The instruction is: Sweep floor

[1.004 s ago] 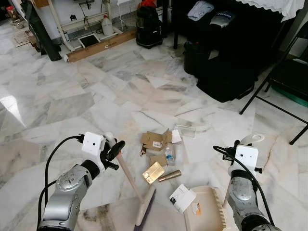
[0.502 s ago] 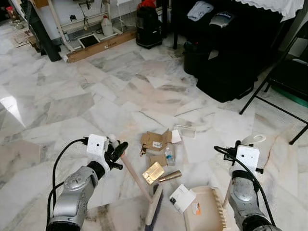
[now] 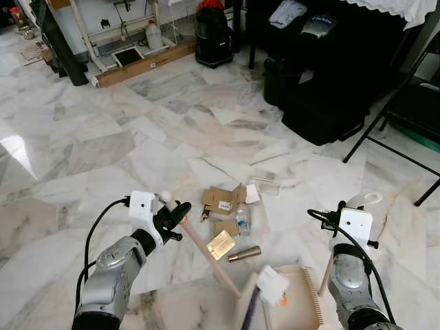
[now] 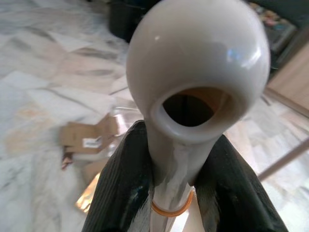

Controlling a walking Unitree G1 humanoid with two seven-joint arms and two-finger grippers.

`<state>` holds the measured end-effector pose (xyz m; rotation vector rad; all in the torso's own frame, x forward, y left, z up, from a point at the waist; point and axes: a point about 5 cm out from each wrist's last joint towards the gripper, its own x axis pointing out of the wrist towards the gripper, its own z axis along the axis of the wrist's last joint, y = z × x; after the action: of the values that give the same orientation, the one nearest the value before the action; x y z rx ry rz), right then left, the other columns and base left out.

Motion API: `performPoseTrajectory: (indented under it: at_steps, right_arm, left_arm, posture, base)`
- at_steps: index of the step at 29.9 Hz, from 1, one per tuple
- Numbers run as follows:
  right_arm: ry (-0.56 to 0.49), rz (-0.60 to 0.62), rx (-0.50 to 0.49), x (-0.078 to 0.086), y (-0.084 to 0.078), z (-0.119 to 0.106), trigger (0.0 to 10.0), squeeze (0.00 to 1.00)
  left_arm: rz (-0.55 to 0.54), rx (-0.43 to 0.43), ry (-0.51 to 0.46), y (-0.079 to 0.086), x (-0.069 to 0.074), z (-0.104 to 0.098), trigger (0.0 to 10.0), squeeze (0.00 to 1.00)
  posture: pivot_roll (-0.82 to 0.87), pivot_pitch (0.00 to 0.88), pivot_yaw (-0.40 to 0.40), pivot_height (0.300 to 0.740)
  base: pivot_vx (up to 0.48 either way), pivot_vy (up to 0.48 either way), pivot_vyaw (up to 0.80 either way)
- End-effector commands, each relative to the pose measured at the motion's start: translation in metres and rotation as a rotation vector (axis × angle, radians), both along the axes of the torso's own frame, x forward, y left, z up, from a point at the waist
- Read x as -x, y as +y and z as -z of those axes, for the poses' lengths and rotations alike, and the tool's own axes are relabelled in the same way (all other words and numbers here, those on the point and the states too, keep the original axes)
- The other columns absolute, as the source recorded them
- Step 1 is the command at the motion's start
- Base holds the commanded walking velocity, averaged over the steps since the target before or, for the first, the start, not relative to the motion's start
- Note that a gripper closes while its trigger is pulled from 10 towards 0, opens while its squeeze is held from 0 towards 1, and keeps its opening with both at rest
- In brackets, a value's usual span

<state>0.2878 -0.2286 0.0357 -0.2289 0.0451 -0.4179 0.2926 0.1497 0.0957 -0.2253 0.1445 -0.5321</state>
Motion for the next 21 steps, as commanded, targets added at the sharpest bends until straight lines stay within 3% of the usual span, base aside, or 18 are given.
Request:
performPoseTrajectory:
  at_steps: [1, 11, 14, 21]
  right_arm:
    - [0.070, -0.009, -0.007, 0.006, 0.004, 0.012, 10.0, 0.00]
    - [0.070, -0.009, -0.015, 0.005, 0.004, 0.012, 10.0, 0.00]
    - [0.069, -0.013, -0.019, 0.004, 0.005, 0.011, 10.0, 0.00]
    - [0.058, -0.022, -0.040, 0.003, 0.007, 0.010, 10.0, 0.00]
  left_arm:
    - [0.052, 0.045, -0.037, -0.004, 0.000, -0.013, 10.0, 0.00]
    - [0.188, 0.110, -0.048, -0.018, 0.008, -0.032, 10.0, 0.00]
    - [0.153, 0.108, -0.058, -0.013, 0.007, -0.034, 10.0, 0.00]
    - [-0.076, 0.062, -0.147, 0.011, -0.004, -0.046, 10.0, 0.00]
  posture:
    - [0.12, 0.112, 0.042, 0.740]
    - [0.13, 0.097, 0.043, 0.740]
    - [0.13, 0.086, 0.044, 0.740]
    - [0.13, 0.068, 0.043, 0.740]
  base:
    - [0.000, 0.000, 0.00]
    - [0.000, 0.000, 0.00]
    - [0.000, 0.000, 0.00]
    - [0.000, 0.000, 0.00]
